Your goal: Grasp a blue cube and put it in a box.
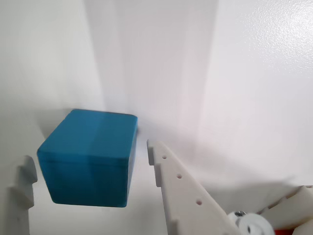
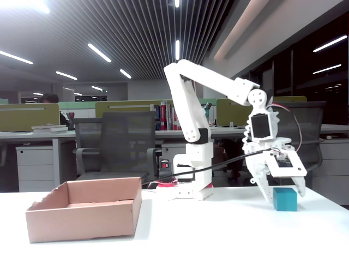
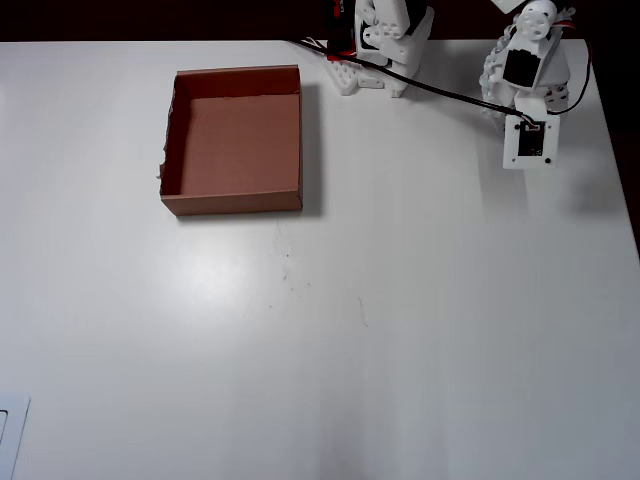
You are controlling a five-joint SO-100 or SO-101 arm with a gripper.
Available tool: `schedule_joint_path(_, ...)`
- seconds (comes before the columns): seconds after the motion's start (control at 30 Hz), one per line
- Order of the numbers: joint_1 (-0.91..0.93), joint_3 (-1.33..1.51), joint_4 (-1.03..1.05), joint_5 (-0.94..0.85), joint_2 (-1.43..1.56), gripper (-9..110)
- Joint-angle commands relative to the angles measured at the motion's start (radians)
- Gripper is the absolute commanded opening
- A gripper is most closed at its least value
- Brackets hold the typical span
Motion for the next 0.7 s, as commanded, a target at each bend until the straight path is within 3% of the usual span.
schedule_joint_path(0.0, -0.015, -0.018, -0.017, 0.003, 0.018, 27)
schedule_joint_path(0.67, -0.021, -0.026, 0.015, 0.008, 0.052, 20)
